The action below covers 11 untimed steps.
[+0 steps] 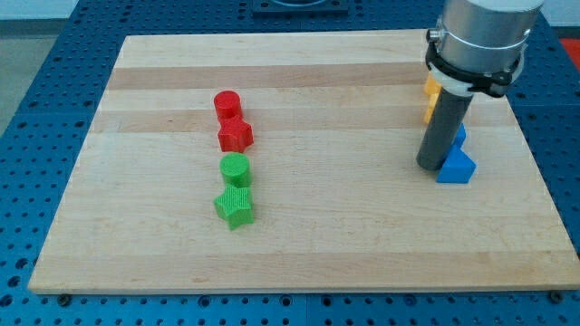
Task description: Put your hand vertically above the red circle
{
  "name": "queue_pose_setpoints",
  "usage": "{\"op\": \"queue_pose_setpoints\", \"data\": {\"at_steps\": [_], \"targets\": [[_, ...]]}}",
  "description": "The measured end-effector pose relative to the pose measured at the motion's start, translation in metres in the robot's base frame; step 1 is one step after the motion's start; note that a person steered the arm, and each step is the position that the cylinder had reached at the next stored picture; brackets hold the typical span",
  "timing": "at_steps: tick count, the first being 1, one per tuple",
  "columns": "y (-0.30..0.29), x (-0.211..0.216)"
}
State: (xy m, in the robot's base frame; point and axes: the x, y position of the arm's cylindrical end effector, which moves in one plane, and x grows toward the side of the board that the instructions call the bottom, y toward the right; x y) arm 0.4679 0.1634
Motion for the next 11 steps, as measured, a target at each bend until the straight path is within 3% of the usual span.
{"op": "queue_pose_setpoints", "data": {"at_steps": [2,4,7,9,10,11], "targets": [[-0.022,0.000],[-0.102,-0.028],[-0.207,-0.179],[-0.293,-0.232],[-0.327,-0.228],[-0.346,-0.177]]}}
